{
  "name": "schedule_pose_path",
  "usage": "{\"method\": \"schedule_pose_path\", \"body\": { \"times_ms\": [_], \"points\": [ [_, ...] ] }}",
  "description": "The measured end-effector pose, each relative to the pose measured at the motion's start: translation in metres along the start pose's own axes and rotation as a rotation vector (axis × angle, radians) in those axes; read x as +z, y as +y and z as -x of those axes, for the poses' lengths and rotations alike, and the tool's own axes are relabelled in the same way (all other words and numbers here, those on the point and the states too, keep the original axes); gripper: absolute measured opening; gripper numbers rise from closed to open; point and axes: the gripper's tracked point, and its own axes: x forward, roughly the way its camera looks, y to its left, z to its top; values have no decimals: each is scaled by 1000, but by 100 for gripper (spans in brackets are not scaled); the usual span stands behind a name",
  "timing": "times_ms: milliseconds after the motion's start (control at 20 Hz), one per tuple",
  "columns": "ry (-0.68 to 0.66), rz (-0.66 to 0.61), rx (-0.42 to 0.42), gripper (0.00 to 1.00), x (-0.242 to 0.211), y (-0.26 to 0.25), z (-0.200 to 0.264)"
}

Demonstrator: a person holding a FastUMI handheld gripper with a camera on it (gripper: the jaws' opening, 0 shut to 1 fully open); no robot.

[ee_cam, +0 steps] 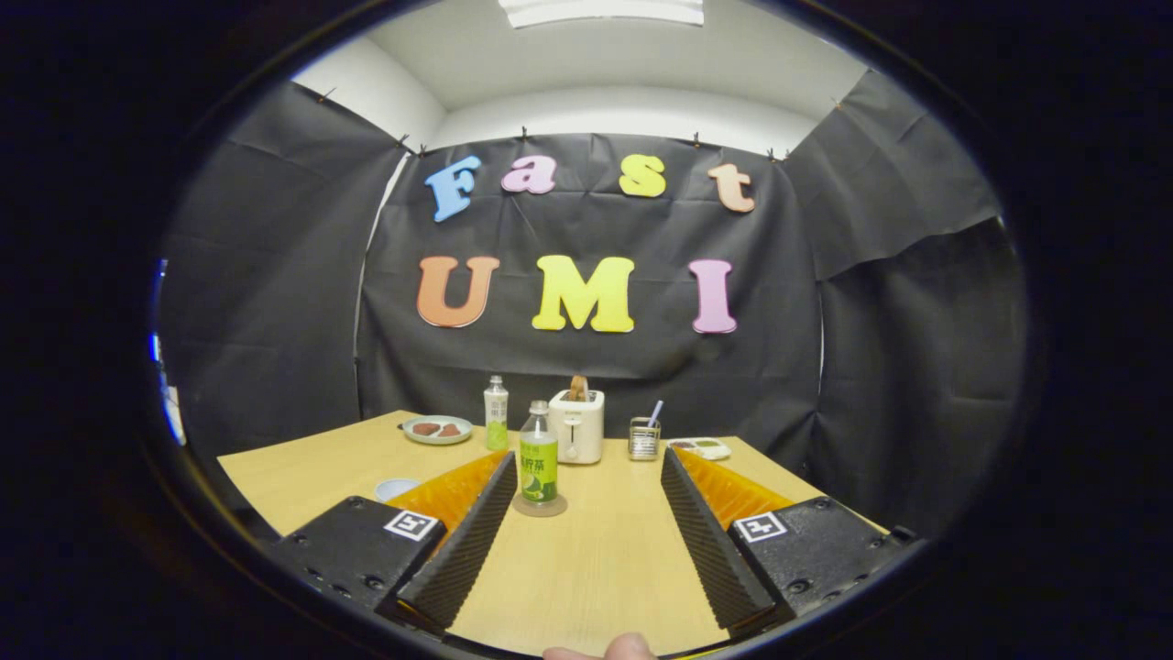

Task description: Take the bottle from table, then pour the juice into the cup, finally place the bottle on the coaster

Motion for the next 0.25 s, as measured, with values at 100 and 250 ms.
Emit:
{"method": "schedule_pose_path", "body": {
  "times_ms": [100, 250],
  "points": [
    [-3, 5, -1, 100, -3, 5, 3],
    [16, -6, 3, 100, -15, 11, 4]
  ]
}}
